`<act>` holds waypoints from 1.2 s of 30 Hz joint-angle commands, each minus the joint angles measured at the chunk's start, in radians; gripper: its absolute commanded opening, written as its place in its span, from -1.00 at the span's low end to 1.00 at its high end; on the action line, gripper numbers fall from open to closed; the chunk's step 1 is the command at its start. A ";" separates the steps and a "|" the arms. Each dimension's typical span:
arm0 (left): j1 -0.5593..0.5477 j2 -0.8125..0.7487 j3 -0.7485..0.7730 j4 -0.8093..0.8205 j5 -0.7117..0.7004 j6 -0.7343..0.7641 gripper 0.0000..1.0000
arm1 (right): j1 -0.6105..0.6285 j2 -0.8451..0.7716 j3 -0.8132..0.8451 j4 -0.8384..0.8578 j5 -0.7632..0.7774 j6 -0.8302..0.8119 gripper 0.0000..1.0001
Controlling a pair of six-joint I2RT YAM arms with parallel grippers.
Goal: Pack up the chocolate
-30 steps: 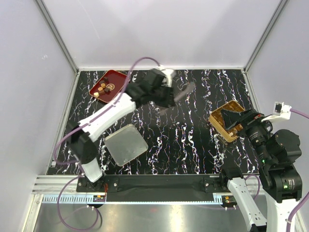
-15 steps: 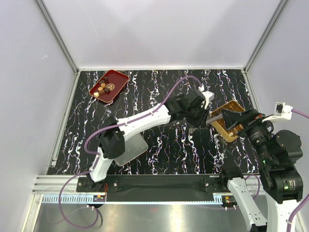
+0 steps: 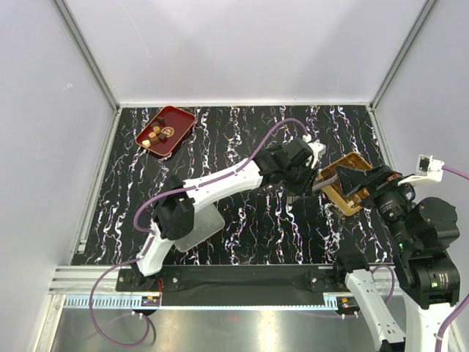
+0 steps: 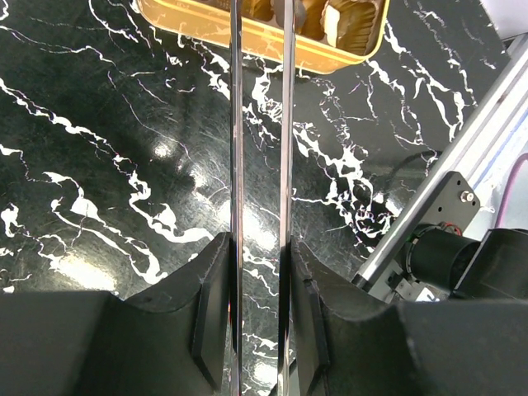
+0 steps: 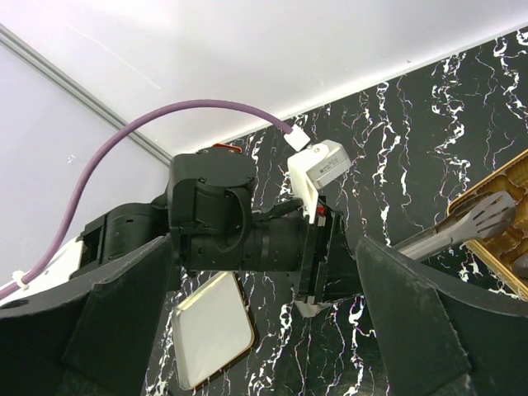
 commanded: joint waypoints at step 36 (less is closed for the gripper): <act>-0.003 -0.077 0.083 0.013 -0.121 0.050 -0.17 | 0.006 0.003 0.021 0.018 -0.007 0.002 0.99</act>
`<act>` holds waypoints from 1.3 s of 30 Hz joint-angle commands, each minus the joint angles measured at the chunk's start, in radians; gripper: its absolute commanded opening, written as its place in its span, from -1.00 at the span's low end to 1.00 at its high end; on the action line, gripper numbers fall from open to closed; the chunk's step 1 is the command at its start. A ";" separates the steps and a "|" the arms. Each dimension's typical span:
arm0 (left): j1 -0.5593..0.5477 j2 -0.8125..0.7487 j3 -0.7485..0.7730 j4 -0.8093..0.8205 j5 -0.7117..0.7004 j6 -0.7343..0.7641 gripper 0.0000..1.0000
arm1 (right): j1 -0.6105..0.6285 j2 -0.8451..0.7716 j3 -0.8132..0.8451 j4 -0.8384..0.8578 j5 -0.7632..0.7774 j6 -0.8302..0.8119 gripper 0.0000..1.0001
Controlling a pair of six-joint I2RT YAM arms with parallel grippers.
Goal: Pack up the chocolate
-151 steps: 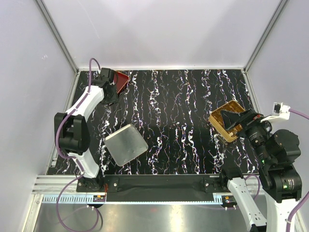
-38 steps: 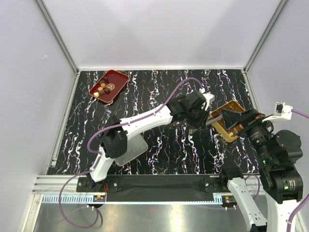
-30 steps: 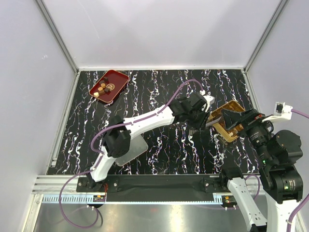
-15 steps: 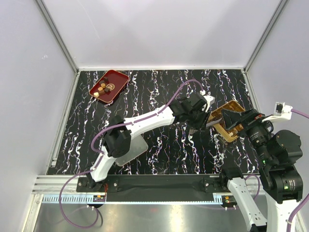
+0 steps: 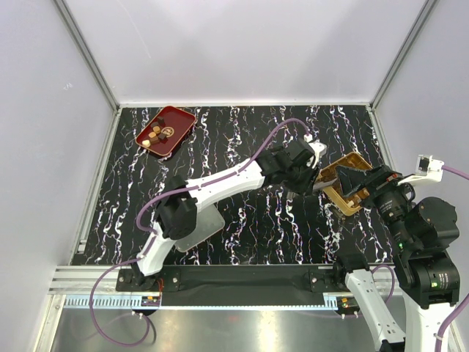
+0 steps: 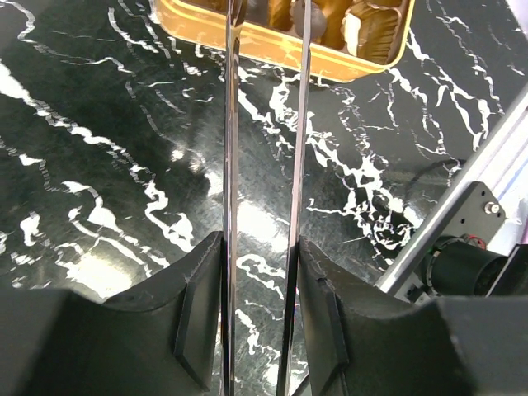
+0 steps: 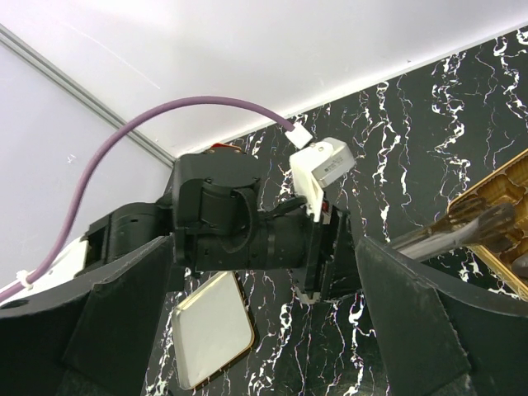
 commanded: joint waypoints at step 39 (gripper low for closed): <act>0.852 -0.494 -0.520 -0.141 -0.386 0.066 -0.18 | 0.006 -0.001 -0.037 0.042 -0.003 -0.017 0.99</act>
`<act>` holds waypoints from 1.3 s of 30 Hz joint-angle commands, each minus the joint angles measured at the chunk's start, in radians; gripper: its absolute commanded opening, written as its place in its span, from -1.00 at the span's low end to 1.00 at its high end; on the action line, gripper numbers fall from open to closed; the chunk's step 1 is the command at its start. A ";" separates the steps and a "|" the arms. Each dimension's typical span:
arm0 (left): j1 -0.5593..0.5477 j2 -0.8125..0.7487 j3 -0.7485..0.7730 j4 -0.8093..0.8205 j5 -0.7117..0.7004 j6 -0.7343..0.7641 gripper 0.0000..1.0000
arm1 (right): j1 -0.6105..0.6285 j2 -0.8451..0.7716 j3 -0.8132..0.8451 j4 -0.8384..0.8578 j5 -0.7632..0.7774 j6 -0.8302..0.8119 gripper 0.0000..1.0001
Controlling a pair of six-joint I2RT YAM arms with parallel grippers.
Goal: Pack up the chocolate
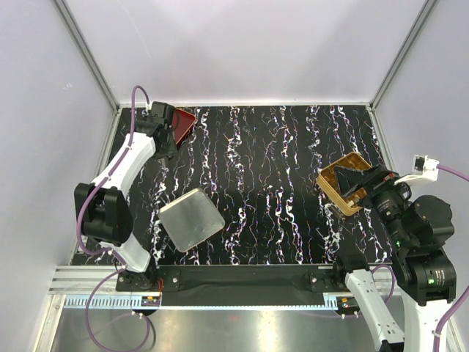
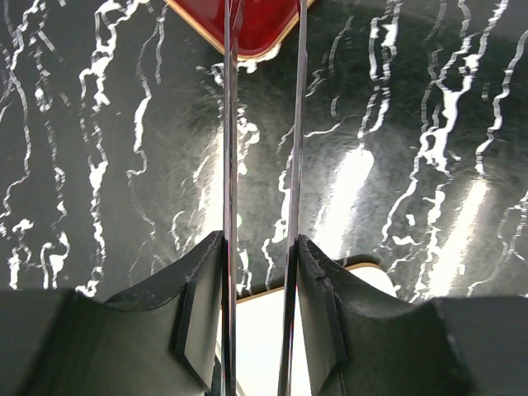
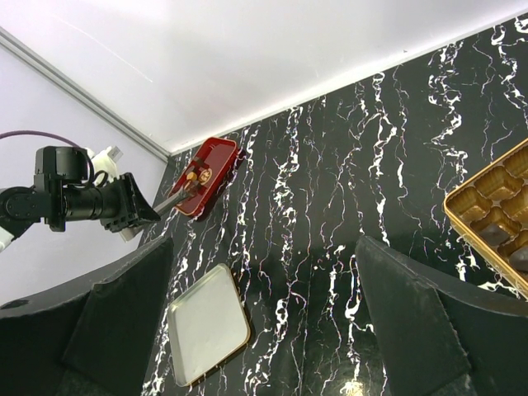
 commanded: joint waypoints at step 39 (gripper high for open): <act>0.056 0.234 0.225 0.056 -0.065 -0.010 -0.18 | 0.006 0.044 -0.040 0.080 0.020 -0.046 0.99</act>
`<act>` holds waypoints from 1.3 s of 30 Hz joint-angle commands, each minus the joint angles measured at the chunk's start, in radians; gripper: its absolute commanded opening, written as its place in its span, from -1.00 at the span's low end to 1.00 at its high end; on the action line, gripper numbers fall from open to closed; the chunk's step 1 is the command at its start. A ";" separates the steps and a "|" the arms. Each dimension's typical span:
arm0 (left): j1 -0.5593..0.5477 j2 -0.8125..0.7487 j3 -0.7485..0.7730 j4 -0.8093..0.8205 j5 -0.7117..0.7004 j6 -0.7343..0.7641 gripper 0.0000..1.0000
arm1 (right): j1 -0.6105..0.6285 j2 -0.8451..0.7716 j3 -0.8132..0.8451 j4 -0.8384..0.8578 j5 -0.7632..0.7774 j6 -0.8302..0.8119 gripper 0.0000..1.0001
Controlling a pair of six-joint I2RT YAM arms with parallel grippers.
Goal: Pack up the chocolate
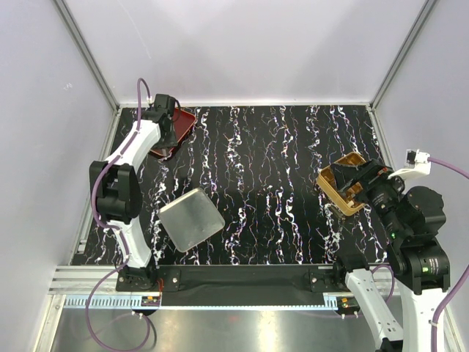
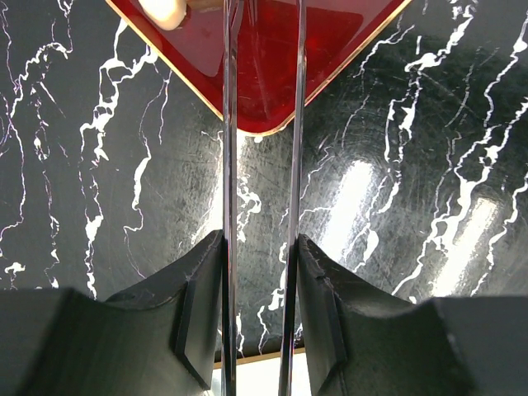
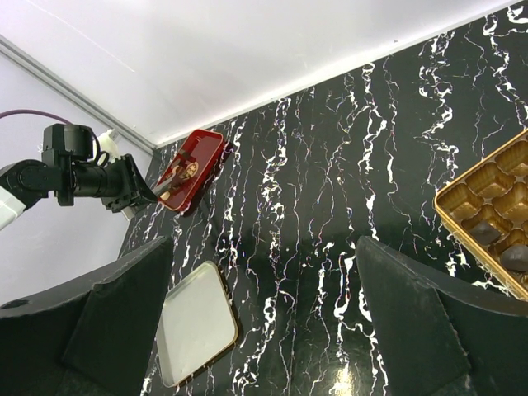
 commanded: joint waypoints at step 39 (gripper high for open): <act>0.005 -0.093 0.036 -0.007 0.059 0.048 -0.38 | 0.006 -0.006 0.008 0.031 0.003 0.002 0.99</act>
